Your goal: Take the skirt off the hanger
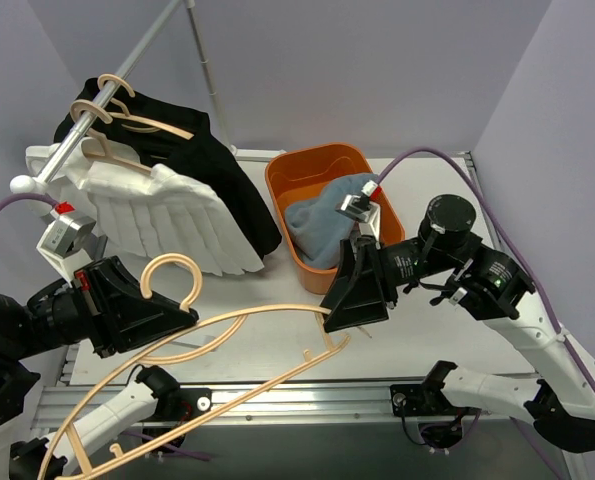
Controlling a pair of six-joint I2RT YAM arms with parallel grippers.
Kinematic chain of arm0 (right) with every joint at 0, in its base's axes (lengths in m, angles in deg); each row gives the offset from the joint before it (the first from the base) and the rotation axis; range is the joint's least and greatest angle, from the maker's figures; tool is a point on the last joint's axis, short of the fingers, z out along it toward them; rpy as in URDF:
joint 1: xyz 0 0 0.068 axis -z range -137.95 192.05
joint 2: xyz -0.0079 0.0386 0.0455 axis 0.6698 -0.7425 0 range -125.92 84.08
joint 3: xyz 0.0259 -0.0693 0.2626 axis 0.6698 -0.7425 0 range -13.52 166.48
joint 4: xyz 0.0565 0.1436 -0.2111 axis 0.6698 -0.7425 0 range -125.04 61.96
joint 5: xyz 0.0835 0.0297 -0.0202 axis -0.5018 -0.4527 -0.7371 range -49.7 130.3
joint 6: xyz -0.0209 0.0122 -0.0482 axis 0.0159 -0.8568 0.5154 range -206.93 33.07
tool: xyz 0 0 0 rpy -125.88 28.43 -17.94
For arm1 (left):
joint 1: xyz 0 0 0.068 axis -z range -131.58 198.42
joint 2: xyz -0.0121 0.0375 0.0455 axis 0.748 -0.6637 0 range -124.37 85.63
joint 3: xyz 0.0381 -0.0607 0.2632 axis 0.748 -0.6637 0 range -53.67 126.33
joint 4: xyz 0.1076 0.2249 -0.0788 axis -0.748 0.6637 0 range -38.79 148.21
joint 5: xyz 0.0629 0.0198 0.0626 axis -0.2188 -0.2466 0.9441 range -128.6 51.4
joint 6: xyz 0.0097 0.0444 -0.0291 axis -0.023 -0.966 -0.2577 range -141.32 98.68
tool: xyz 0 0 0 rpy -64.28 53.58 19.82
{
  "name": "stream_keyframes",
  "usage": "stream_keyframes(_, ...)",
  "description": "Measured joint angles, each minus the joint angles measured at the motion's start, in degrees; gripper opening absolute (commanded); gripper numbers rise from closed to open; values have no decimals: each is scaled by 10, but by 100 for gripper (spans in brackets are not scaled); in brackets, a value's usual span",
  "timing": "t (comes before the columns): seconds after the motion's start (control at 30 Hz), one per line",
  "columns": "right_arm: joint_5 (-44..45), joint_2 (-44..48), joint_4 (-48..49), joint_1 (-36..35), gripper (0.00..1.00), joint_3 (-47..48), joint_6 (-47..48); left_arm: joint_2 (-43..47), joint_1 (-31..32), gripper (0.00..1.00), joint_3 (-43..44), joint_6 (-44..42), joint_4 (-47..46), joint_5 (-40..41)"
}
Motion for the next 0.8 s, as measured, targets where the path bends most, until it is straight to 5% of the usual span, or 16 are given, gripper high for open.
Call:
stream_keyframes(0.1,4,-15,-17,-23,37,11,14,-6,0,2,0,0,-9,-4)
stream_keyframes(0.17,6,-21,-24,-37,0,13,27,-10,0,2,0,-1,-13,-6)
stream_keyframes(0.3,-4,-17,-21,-54,0,22,55,-12,1,6,0,4,-6,-9)
stream_keyframes(0.37,8,-13,-30,-63,0,25,63,-12,1,33,1,1,-6,-12)
stream_keyframes(0.4,16,-11,-37,-69,0,30,69,-13,2,64,1,-5,-7,-12)
stream_keyframes(0.47,29,-12,-47,-75,0,37,76,-15,2,95,2,-11,-7,-5)
stream_keyframes(0.8,97,-11,-151,-79,0,58,137,-13,2,94,3,-37,15,66)
